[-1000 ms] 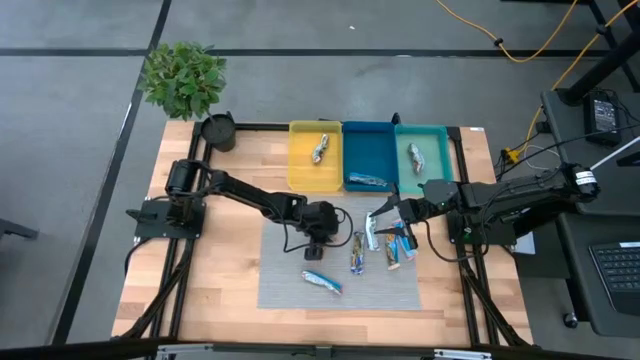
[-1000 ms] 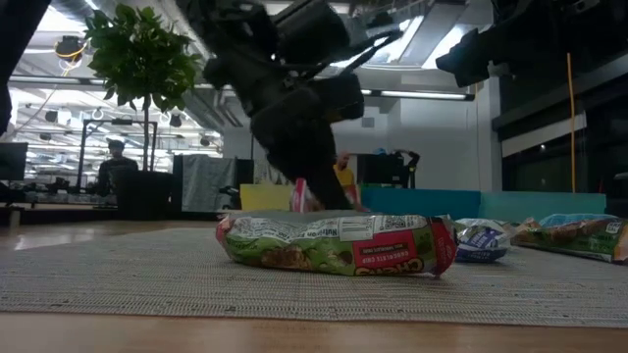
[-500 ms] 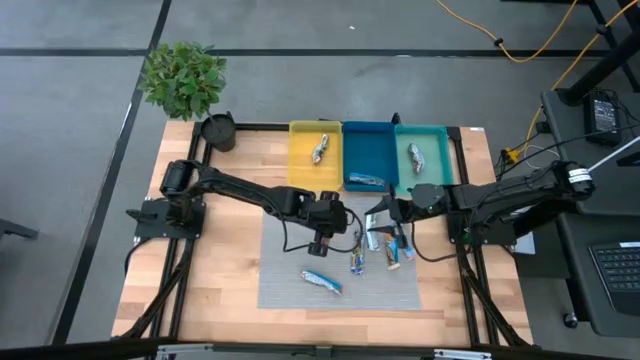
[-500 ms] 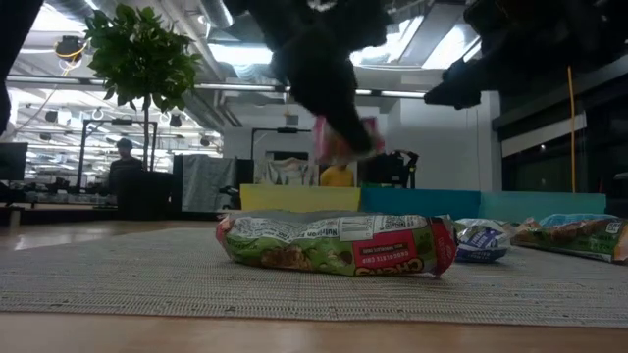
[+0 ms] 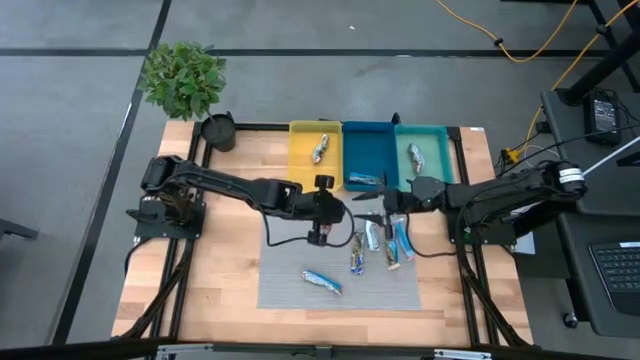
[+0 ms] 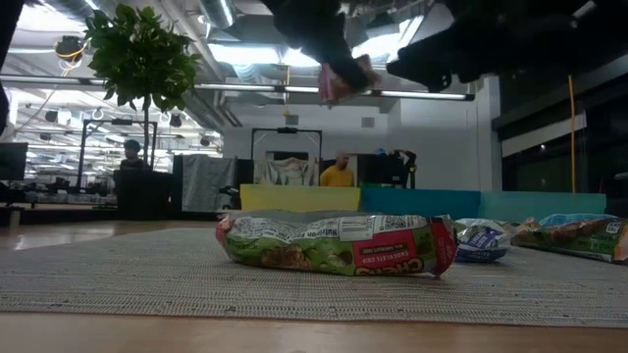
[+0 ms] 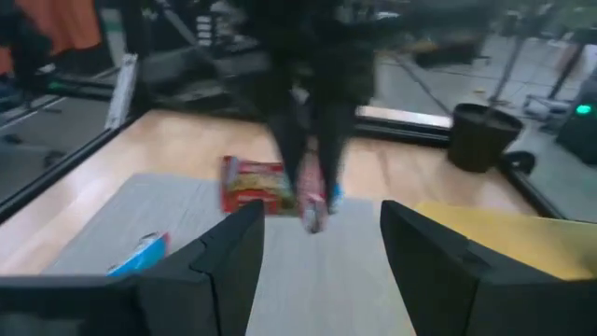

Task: Pick and place Granola Bars by type
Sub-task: Put the left red granola bar into the light blue bin

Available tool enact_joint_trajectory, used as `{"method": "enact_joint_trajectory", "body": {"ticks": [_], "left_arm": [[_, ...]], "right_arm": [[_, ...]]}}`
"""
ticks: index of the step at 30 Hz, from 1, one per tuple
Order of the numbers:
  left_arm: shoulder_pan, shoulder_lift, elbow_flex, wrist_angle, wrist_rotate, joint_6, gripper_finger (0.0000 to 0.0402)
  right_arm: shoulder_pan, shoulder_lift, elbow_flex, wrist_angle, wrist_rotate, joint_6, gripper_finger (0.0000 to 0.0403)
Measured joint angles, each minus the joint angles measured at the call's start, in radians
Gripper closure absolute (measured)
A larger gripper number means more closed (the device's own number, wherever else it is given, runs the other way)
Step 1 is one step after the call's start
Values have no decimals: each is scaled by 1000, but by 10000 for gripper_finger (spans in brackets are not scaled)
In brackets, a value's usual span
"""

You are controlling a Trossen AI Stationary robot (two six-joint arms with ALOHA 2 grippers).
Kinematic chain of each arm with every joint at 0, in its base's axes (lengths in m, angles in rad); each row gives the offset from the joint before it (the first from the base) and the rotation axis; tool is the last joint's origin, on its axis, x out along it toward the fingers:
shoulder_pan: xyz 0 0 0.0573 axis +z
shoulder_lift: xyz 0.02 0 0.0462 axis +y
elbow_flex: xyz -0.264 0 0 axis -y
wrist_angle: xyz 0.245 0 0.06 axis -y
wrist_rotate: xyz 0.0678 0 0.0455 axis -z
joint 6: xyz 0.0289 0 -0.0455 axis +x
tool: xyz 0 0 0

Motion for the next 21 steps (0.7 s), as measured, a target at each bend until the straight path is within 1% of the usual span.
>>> {"method": "enact_joint_trajectory", "body": {"ticks": [3,8,10,13,17,21], "left_arm": [[-12,-4,0,13,-60,30,388],[-27,-28,0,27,-177,85,391],[-32,-39,0,43,-210,102,391],[-29,-56,0,102,-214,130,388],[-29,-55,0,173,-217,198,390],[-29,-55,0,216,-221,238,391]], "right_arm": [[-22,28,0,36,2,5,185],[-53,73,0,50,-1,31,185],[-60,89,0,58,-4,31,185],[-71,110,0,106,-39,31,185],[-86,133,0,210,-144,34,185],[-104,136,0,271,-213,59,185]]}}
